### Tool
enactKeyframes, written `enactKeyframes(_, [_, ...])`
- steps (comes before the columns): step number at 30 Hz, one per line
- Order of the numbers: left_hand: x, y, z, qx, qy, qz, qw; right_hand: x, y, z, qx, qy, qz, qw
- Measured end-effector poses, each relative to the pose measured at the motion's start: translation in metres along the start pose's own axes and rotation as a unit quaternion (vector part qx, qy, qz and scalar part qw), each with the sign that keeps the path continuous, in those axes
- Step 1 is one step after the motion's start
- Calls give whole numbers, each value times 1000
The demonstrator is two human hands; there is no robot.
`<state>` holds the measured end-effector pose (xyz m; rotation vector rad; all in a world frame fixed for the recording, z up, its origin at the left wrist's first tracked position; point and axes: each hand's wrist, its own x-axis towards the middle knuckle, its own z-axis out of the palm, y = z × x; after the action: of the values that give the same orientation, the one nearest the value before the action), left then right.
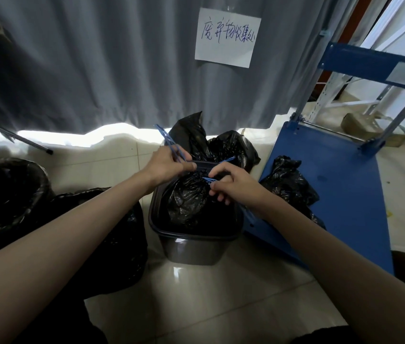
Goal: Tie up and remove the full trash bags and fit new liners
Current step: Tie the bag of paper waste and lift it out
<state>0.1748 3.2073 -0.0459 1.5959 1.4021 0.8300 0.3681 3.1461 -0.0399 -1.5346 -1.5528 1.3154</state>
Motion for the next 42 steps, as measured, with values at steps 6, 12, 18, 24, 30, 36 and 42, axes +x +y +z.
enactKeyframes(6, [-2, -6, 4, 32, -40, -14, 999, 0, -4, 1, 69, -25, 1, 997])
enactKeyframes(12, [-3, -8, 5, 49, -82, -23, 995, 2, 1, -3, 68, -54, -53, 995])
enactKeyframes(18, [-9, -13, 21, 154, -27, 17, 988, 8, 11, 0, 78, -42, -47, 995])
enactKeyframes(24, [-13, -8, 26, 108, -2, 53, 993, 12, 5, 5, 74, 65, -104, 990])
enactKeyframes(30, [-12, -4, 19, 91, 33, 71, 993, 21, 1, 17, 148, 83, -99, 981])
enactKeyframes(36, [-11, -1, 15, -2, 24, 16, 1000, 24, 2, 21, 223, 73, -63, 970])
enactKeyframes(42, [-13, -12, 24, 87, -3, -34, 996, 27, 13, 29, 187, 48, -15, 981])
